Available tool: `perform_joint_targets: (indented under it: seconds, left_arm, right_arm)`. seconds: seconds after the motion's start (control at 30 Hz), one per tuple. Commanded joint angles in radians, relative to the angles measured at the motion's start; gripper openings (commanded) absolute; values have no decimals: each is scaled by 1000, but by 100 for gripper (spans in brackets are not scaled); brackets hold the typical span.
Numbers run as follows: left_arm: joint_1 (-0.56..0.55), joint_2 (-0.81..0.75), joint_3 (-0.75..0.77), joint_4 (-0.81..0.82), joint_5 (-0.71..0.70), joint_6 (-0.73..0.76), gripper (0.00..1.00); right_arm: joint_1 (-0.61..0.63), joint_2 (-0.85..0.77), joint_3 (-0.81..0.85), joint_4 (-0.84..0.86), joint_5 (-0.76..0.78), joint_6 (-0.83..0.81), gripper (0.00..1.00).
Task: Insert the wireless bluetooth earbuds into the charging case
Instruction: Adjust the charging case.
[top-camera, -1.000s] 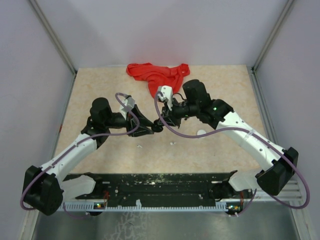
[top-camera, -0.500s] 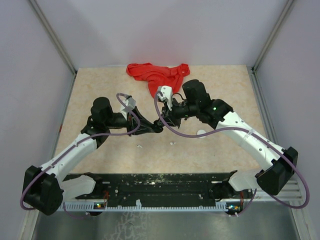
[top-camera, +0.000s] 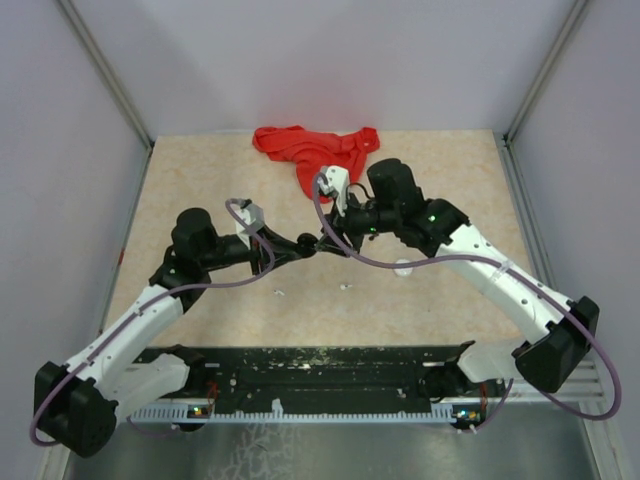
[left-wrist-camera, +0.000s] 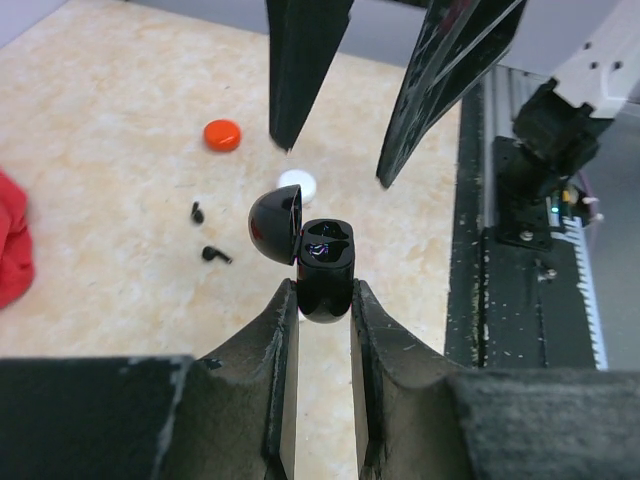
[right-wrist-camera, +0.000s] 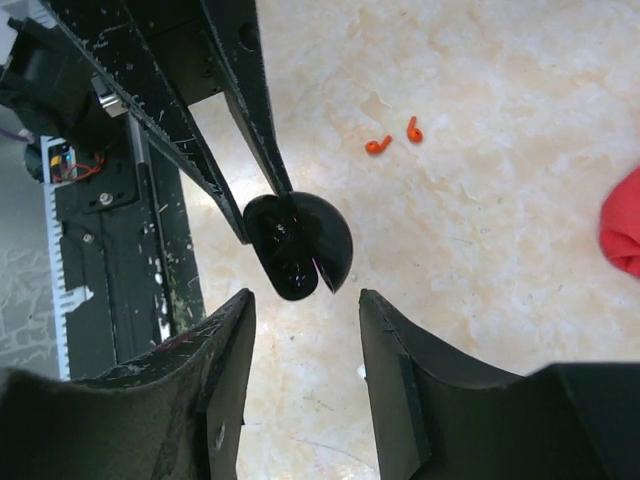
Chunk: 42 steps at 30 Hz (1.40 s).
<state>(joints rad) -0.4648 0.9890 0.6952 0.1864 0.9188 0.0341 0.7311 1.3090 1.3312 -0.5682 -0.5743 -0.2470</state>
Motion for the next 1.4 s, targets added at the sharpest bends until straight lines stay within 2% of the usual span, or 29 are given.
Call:
perform_joint_targets:
  seconds: [0.0, 0.13, 0.27, 0.47, 0.83, 1.07, 1.37]
  left_arm:
    - [-3, -44, -57, -23, -165, 44, 1]
    - [-4, -49, -64, -55, -260, 37, 0]
    - [-3, -55, -86, -34, -289, 59, 0]
    - [-3, -70, -98, -4, -280, 94, 1]
    - [-5, -105, -144, 46, -234, 175, 1]
    - [-4, -98, -138, 48, -281, 179, 1]
    - [-4, -99, -134, 45, -282, 175, 1]
  right_arm:
    - [4, -43, 12, 48, 133, 80, 48]
    - [-72, 0, 5, -20, 230, 136, 51]
    - [-135, 53, -16, -38, 311, 197, 50]
    - [-152, 185, -16, -29, 413, 221, 50]
    - [-167, 426, 38, -11, 503, 259, 39]
    - [-167, 555, 138, -89, 531, 333, 32]
    - [-159, 644, 191, -148, 662, 463, 32]
